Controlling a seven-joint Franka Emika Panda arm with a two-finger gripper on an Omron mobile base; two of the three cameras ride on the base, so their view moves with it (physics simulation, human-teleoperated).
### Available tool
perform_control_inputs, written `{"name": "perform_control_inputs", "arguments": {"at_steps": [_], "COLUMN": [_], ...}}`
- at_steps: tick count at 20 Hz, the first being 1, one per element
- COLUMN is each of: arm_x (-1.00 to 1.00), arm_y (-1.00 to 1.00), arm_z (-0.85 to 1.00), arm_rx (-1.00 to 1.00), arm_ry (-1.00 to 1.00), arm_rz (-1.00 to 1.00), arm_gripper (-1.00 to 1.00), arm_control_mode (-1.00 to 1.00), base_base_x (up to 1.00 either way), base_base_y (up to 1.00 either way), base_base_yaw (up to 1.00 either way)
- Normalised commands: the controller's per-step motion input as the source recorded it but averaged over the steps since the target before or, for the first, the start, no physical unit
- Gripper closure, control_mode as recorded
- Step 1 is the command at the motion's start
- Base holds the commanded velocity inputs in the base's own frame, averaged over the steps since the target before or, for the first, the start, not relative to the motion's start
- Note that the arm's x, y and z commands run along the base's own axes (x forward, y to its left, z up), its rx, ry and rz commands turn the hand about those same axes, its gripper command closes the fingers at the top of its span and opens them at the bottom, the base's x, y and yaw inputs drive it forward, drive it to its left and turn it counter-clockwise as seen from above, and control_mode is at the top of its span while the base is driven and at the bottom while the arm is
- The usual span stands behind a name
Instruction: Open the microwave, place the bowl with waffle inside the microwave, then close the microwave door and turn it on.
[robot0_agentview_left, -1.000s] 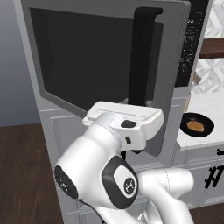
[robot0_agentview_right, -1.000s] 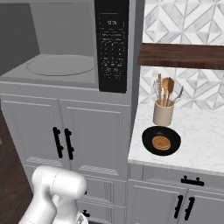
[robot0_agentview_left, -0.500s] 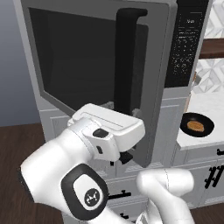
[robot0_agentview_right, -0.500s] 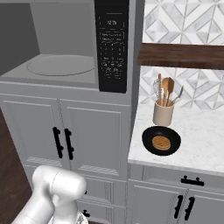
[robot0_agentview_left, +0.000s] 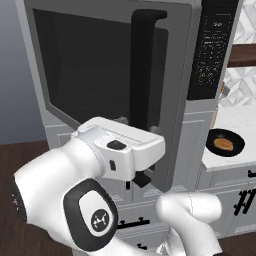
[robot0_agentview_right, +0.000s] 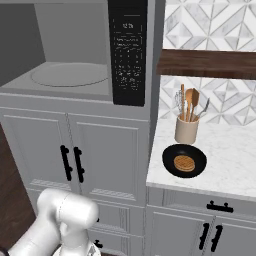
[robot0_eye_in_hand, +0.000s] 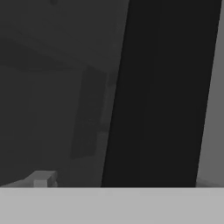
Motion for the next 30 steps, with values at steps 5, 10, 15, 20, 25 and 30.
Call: {"name": "perform_control_inputs", "arguments": {"at_steps": [5,10,15,20,25,30], "arm_x": [-0.11,-0.21,-0.42,-0.29,-0.39,-0.16], "arm_y": [0.41,0.40,0.28,0.16,0.00,-0.24], "arm_z": [0.07,0.13,0.12,0.02,0.09,0.01], "arm_rx": [0.03,0.00,0.00,0.00,0.00,0.00], "arm_ry": [0.14,0.09,-0.12,-0.27,-0.01,0.07], "arm_rz": [0.08,0.01,-0.09,-0.23,-0.07,0.33], "arm_gripper": [-1.00,-1.00,-1.00,-1.00,-1.00,-1.00], "arm_control_mode": [-1.00,-1.00,-1.00,-1.00,-1.00,-1.00], "base_base_x": [0.00,0.00,0.00,0.00,0.00,0.00], "base_base_y": [0.00,0.00,0.00,0.00,0.00,0.00], "base_base_yaw": [0.00,0.00,0.00,0.00,0.00,0.00]}}
